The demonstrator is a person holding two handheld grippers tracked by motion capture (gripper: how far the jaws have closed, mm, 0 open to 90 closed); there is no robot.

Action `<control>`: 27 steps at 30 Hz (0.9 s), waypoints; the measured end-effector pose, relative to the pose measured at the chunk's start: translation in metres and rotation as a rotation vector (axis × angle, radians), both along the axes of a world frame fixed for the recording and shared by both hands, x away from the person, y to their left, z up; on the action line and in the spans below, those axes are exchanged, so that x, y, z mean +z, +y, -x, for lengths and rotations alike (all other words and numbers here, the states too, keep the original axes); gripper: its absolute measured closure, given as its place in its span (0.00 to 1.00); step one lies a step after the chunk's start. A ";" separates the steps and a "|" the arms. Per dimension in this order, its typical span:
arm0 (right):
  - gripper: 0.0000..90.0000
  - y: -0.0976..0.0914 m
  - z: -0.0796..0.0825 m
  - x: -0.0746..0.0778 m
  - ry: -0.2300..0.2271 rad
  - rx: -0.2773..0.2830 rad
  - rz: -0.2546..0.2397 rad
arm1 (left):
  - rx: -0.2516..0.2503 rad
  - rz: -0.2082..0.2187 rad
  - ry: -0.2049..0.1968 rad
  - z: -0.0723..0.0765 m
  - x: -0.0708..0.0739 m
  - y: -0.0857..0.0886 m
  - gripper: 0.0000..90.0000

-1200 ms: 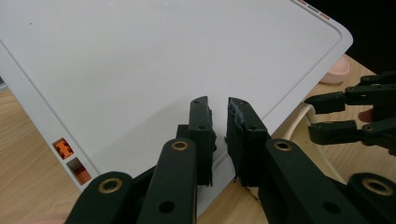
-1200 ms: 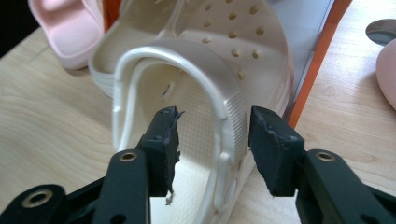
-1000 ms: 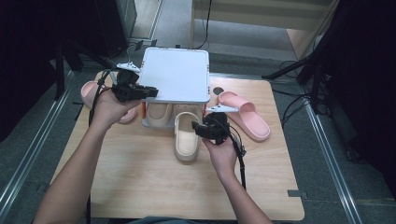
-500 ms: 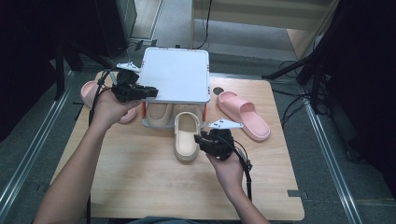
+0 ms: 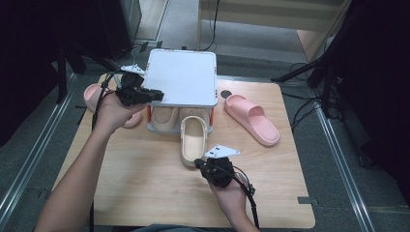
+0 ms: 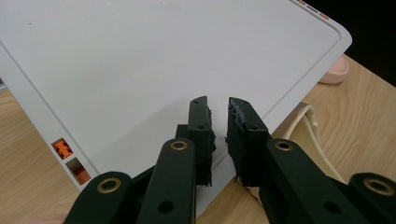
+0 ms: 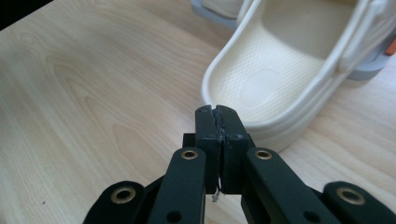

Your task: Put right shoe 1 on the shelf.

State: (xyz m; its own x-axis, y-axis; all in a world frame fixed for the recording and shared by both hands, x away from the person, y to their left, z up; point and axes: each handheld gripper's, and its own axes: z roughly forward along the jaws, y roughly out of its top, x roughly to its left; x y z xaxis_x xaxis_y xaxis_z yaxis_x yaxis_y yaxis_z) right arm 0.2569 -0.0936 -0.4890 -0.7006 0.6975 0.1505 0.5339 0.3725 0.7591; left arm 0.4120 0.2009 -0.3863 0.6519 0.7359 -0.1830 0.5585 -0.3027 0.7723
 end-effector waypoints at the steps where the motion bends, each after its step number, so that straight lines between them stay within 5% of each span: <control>1: 1.00 0.001 0.001 -0.002 0.004 0.009 0.001 | 0.000 0.000 0.000 0.000 0.000 0.000 0.88; 7: 1.00 0.013 0.002 -0.018 0.032 0.048 0.067 | -0.002 0.000 -0.001 0.000 0.000 0.000 0.88; 10: 1.00 0.017 -0.003 -0.026 0.008 0.049 0.146 | 0.000 0.004 0.002 0.000 0.000 0.000 0.88; 15: 1.00 0.016 -0.015 -0.030 0.037 0.032 0.105 | -0.006 0.006 0.003 0.000 0.000 0.001 0.88; 23: 1.00 0.025 -0.025 -0.017 -0.039 0.019 0.092 | -0.005 0.007 -0.001 0.000 -0.001 0.000 0.88; 27: 1.00 0.028 -0.035 -0.018 -0.034 0.005 0.069 | -0.004 0.016 0.006 -0.001 -0.001 0.001 0.88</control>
State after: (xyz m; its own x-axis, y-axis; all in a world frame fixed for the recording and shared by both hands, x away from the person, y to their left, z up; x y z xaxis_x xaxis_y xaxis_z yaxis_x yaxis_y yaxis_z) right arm 0.2915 -0.0655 -0.5070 -0.7080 0.7020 0.0777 0.5060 0.4274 0.7492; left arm 0.4129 0.2019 -0.3873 0.6538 0.7302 -0.1983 0.5617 -0.2929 0.7738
